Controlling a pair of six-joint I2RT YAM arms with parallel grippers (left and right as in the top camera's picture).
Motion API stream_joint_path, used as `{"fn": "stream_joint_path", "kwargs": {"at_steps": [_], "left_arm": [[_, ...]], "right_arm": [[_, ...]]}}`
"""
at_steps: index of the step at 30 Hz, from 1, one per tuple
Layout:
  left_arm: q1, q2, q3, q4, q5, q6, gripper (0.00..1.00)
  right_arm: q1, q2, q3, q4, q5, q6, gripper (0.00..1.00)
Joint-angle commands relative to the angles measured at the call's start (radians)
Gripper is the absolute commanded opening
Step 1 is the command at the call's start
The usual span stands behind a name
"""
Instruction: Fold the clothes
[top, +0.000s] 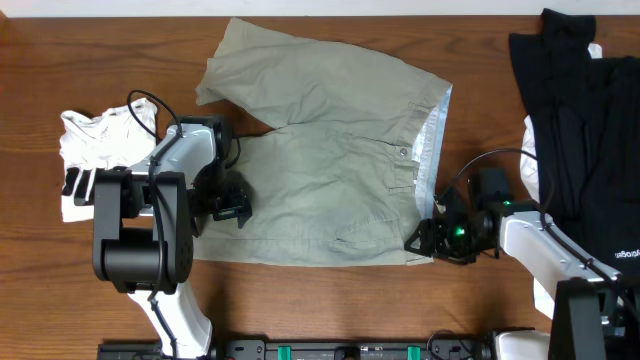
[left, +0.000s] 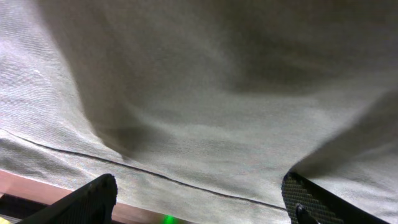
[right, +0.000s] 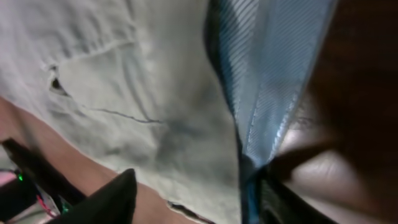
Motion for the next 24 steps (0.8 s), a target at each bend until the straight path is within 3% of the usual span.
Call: {"fn": "stream_joint_path", "kwargs": {"at_steps": [1,2,5,8,16,24], "left_arm": [[-0.002,0.048,-0.05,0.023,-0.021,-0.013,0.88],[-0.002,0.048,-0.05,0.023,-0.021,-0.013,0.88],[-0.002,0.048,-0.05,0.023,-0.022,-0.013,0.88],[-0.002,0.048,-0.05,0.023,-0.021,-0.013,0.88],[-0.003,0.015,-0.05,-0.021,-0.016,-0.013,0.86],[-0.003,-0.227,-0.05,-0.019,0.165,0.018,0.87]], "right_arm": [[0.014,0.028,-0.029,-0.005,0.037,0.026,0.34],[0.014,0.028,-0.029,-0.005,0.038,0.026,0.26],[0.014,0.028,-0.029,-0.005,0.048,0.035,0.21],[0.014,0.028,-0.029,-0.008,0.068,0.048,0.01],[-0.038,-0.008,0.028,-0.108,0.259,0.063,0.01],[-0.168,-0.115,0.153,-0.223,0.404,0.068,0.01]]}}
